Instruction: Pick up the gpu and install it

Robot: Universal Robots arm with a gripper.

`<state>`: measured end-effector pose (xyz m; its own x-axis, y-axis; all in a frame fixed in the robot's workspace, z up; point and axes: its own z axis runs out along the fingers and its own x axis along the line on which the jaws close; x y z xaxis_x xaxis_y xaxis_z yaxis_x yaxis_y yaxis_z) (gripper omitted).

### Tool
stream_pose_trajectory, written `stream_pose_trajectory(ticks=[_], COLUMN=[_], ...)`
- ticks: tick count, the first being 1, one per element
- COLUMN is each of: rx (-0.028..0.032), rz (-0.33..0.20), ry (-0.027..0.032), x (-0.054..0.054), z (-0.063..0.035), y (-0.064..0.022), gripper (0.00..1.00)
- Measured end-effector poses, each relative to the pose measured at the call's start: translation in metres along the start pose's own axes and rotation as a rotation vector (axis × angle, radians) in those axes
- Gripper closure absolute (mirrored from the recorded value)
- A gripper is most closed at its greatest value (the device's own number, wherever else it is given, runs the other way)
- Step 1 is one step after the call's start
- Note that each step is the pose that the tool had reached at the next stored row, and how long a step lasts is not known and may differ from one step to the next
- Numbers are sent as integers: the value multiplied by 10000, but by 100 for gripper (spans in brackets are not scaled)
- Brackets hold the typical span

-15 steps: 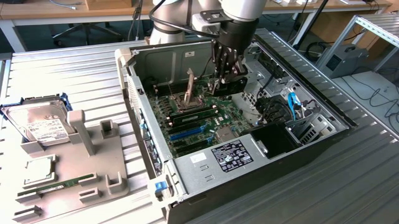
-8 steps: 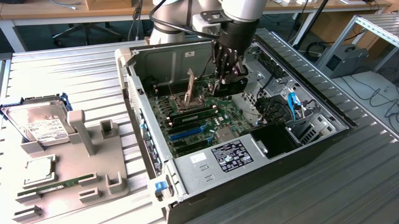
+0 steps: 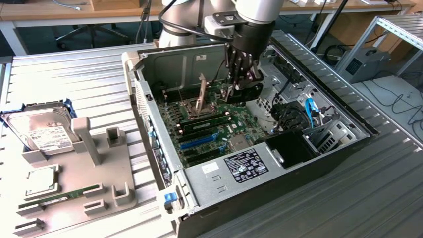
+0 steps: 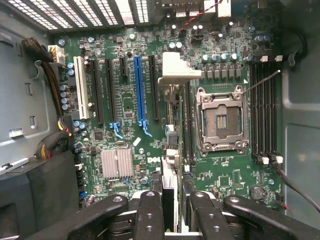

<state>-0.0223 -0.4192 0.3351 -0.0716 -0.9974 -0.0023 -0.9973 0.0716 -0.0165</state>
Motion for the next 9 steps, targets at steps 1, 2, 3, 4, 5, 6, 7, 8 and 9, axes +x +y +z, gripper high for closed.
stream_pose_trajectory(ticks=[1,2,3,4,5,6,7,8,9], rx=[0,0,0,0,0,0,0,0,-1], rz=[0,0,0,0,0,0,0,0,0], ry=[0,0,0,0,0,0,-1,-1,0], x=[2,4,7,9,12,14,16,18,20], z=[0,1,1,1,2,2,2,3,3], y=[0,0,0,0,0,-1,-1,-1,-1], gripper=[74,74,74,74,74,74,74,74,74])
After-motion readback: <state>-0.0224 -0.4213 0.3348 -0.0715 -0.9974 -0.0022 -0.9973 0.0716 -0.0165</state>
